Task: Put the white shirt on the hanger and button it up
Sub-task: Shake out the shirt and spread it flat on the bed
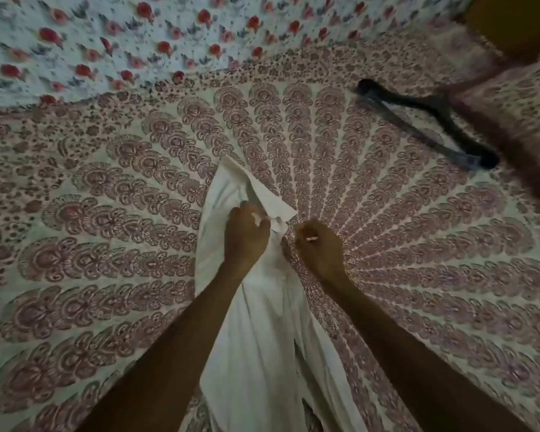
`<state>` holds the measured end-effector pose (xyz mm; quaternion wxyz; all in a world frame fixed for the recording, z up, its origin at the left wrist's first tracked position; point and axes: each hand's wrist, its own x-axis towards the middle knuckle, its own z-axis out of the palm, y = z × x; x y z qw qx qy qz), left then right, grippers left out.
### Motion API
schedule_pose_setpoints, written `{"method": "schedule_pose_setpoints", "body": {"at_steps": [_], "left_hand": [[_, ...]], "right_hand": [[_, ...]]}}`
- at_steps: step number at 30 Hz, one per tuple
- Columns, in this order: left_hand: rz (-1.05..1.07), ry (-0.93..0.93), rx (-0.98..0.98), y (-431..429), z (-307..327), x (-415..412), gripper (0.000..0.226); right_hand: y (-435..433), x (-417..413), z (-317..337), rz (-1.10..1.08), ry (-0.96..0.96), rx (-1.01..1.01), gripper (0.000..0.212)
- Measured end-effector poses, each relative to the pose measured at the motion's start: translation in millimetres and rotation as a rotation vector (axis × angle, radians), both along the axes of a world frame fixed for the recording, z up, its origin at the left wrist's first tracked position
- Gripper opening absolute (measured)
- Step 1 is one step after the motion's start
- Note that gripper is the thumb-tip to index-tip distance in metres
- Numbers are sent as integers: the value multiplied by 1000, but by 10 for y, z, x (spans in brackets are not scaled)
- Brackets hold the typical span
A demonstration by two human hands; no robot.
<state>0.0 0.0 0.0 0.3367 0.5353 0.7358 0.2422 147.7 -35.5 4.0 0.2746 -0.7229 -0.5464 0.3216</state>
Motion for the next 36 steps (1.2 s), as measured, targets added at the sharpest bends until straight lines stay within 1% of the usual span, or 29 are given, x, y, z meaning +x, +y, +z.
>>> {"method": "schedule_pose_setpoints", "body": {"at_steps": [1,2,3,4,5,6,7,8,9,11,14,15,16,17,18,19,20,22,23,24,26,28,31,33,34,36], "left_hand": [[7,45,-36,73,-153,22,35],[32,131,-86,122,-245,36,45],[38,202,-136,160,-367,43,55],[55,233,-168,140,-385,63,61],[67,248,-161,123,-449,70,61],[89,247,-153,117,-467,70,57],[115,240,-133,122,-511,62,49],[144,208,-112,137,-489,43,37],[178,119,-96,163,-488,23,27],[287,-160,-105,198,-414,-24,24],[500,-517,-113,160,-182,-178,17],[555,-593,-95,128,-142,-247,16],[607,-630,-83,92,-86,-311,13],[664,-643,-69,62,-28,-364,8],[732,-635,-43,34,25,-405,11],[807,-617,-3,20,78,-430,20],[858,-568,41,18,132,-449,26],[825,-394,107,27,231,-505,31],[769,-313,118,34,247,-534,29],[713,-246,114,47,274,-555,24],[641,-172,69,87,298,-565,17],[577,-123,17,94,330,-543,28],[441,-29,-34,51,321,-489,47],[395,-36,-44,11,296,-458,64],[408,-65,-39,-18,295,-446,72],[491,-123,-32,-78,293,-420,82]], "right_hand": [[110,-13,-153,12,-14,0,13],[205,-38,-235,5,-24,-32,15],[303,-65,-364,12,8,-59,20],[354,-109,-391,20,40,-106,27],[404,-134,-465,33,50,-104,35],[463,-175,-516,51,21,-102,40],[515,-192,-562,71,2,-90,40],[571,-215,-571,79,-9,-92,35],[628,-217,-633,74,-7,-110,30],[728,-207,-709,59,37,-186,25],[749,-193,-712,-58,258,-303,21],[740,-192,-695,-83,270,-314,17],[730,-206,-656,-80,248,-312,19],[720,-224,-644,-62,198,-291,29],[713,-261,-613,-37,138,-270,41],[720,-311,-614,0,50,-248,49],[734,-357,-608,54,-77,-219,49],[778,-446,-580,140,-348,-156,32],[815,-467,-571,144,-421,-133,23],[851,-477,-536,138,-446,-124,20],[910,-478,-463,126,-397,-123,16],[911,-497,-395,129,-350,-123,13],[828,-531,-337,161,-362,-77,15],[721,-520,-319,140,-305,-60,27],[656,-498,-326,99,-263,-81,38],[543,-445,-419,-44,-181,-223,67]]}}
